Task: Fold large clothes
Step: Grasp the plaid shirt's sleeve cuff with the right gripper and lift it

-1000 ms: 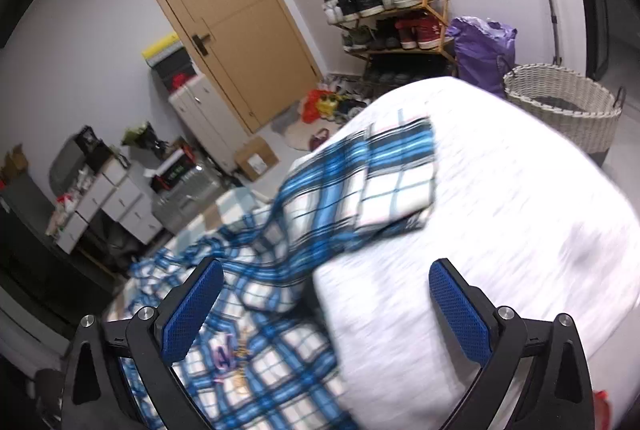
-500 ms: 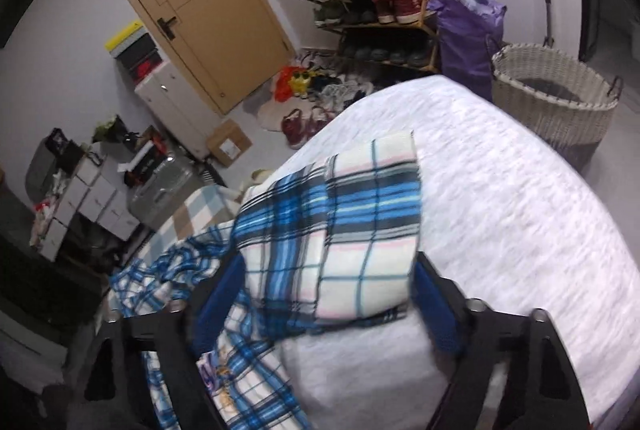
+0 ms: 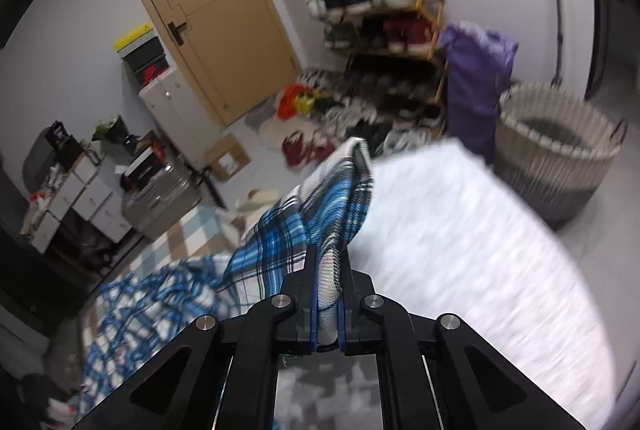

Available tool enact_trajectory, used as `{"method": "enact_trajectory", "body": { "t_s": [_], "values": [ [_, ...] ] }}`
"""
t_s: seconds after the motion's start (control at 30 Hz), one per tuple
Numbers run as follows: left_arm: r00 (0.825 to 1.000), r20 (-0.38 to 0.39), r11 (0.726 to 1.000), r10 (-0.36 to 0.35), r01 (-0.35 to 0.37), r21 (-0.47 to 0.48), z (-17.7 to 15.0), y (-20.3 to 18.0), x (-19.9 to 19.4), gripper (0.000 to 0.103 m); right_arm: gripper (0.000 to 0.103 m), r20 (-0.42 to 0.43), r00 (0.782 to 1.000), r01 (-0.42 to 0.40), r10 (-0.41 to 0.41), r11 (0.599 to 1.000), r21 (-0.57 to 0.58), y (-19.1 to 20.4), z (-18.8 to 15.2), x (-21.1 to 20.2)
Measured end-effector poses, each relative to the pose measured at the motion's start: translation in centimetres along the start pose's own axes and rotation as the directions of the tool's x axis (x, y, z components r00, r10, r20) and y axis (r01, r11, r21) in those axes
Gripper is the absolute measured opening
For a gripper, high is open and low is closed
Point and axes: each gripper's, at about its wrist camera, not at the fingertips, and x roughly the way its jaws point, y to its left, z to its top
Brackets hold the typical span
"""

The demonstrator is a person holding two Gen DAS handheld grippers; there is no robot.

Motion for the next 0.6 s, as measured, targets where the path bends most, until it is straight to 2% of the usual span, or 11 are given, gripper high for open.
{"method": "enact_trajectory", "body": {
  "t_s": [0.13, 0.3, 0.5, 0.6],
  "values": [
    [1.000, -0.005, 1.000, 0.001, -0.001, -0.007, 0.0, 0.2, 0.3, 0.102, 0.005, 0.071, 0.995, 0.071, -0.070, 0.997, -0.013, 0.5, 2.5, -1.0],
    [1.000, 0.003, 1.000, 0.011, -0.011, 0.004, -0.1, 0.1, 0.3, 0.102, 0.005, 0.153, 0.976, 0.158, -0.153, 0.987, -0.021, 1.7, 5.5, -1.4],
    [0.999, 0.011, 0.999, 0.033, -0.033, 0.035, 0.0, 0.2, 0.6, 0.102, 0.005, 0.251, 0.946, 0.220, -0.207, 0.975, -0.025, 3.4, 8.8, -2.6],
    [0.999, 0.012, 0.998, 0.045, -0.045, 0.031, 0.1, 0.6, 0.8, 0.102, 0.005, 0.263, 0.946, 0.210, -0.190, 0.977, -0.049, 4.6, 9.3, -2.2]
  ]
}}
